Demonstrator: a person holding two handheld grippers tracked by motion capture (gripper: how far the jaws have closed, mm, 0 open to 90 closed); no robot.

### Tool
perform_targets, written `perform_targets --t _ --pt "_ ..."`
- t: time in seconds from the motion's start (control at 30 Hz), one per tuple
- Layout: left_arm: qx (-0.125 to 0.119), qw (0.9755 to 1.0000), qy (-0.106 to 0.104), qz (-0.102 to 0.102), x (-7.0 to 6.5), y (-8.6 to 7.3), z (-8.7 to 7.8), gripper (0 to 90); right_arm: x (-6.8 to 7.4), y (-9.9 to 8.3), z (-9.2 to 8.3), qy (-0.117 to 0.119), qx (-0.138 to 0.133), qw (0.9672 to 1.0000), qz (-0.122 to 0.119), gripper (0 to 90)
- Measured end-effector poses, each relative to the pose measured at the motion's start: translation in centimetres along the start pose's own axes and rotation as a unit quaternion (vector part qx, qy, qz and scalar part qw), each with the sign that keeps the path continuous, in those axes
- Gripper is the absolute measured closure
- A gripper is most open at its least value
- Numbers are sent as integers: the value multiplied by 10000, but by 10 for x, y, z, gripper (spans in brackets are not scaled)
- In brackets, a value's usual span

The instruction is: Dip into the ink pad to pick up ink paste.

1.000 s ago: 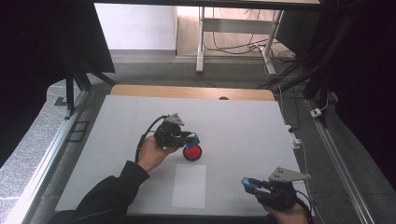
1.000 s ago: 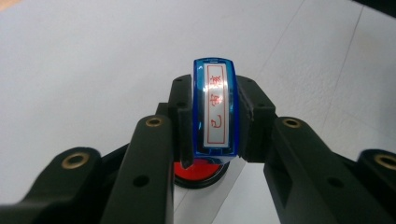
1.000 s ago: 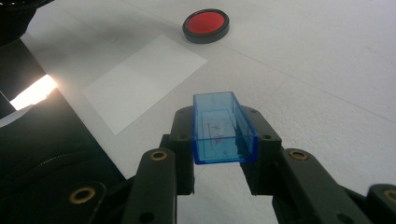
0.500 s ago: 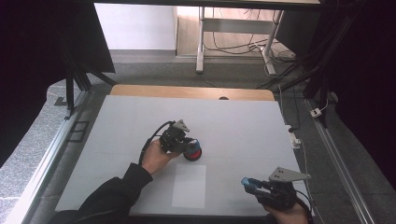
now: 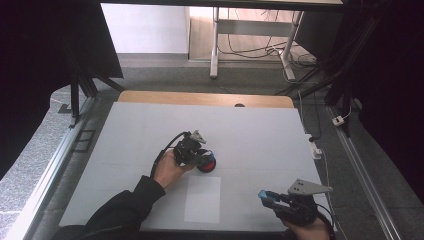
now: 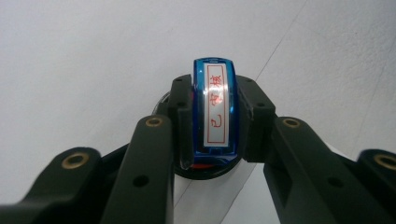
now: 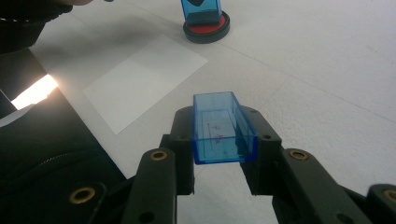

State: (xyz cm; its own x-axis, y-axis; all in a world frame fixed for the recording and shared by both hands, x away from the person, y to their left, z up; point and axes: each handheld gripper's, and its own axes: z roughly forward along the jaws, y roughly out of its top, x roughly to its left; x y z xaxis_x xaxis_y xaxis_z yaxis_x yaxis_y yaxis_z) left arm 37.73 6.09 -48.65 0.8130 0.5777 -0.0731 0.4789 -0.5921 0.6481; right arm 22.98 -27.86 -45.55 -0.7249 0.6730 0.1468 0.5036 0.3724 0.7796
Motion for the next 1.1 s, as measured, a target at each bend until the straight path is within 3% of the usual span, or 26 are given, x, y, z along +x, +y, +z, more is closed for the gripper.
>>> perform_targets --t 0.23,0.33,0.57,0.73,0.83,1.1 --pt "63 9994 227 245 -8 1 1 709 0 0 0 -4 29 10000 -12 689" --pt "71 9994 238 241 -9 1 1 709 0 0 0 -9 34 10000 -13 689" --pt "-20 9999 -56 -100 2 -1 1 709 0 0 0 -11 30 10000 -22 688" --pt "-89 9989 -308 -346 11 -4 0 709 0 0 0 -17 42 10000 -30 688" --pt "-105 9985 -347 -404 13 -5 0 709 0 0 0 -18 42 10000 -28 689" --pt "-49 9999 -7 -88 0 -3 1 709 0 0 0 13 29 10000 -14 688"
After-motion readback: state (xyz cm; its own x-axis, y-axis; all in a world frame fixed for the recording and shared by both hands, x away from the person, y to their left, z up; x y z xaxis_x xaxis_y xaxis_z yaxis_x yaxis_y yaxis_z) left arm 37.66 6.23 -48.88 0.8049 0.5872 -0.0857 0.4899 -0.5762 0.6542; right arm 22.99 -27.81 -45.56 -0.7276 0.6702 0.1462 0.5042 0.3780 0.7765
